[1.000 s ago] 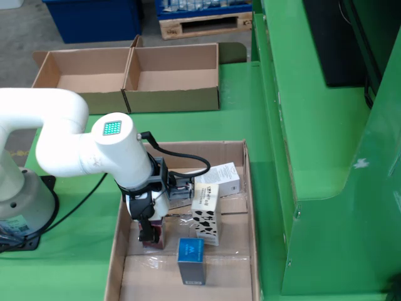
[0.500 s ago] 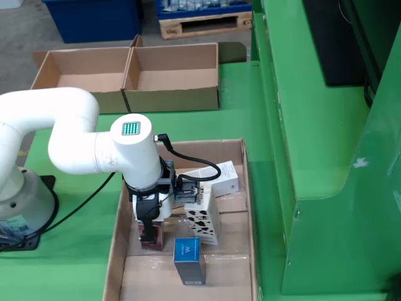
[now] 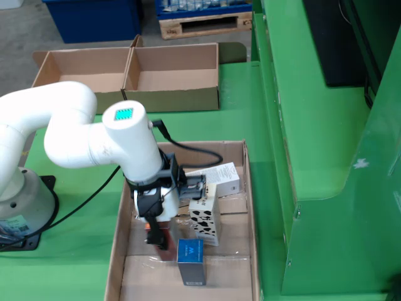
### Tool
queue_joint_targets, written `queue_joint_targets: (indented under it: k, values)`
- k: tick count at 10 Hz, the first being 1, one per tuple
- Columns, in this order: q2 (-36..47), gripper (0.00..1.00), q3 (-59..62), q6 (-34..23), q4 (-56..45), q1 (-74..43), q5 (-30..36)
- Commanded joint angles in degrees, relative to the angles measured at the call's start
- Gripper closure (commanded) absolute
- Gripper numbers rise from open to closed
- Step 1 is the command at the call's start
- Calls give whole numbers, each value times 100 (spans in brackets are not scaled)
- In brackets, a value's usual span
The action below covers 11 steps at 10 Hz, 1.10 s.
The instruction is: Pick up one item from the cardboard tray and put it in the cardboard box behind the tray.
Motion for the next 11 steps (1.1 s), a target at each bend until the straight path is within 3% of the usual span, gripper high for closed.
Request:
queue_joint_targets:
  k: [1,4,5,11]
  values:
    - [194,100,3462,-69,1617,132,-807]
    - [237,100,3462,-144,1850,191,-1039]
    - [-166,100,3462,-1023,3651,679,-3242]
    - [-126,100,3462,-1072,3663,600,-3266]
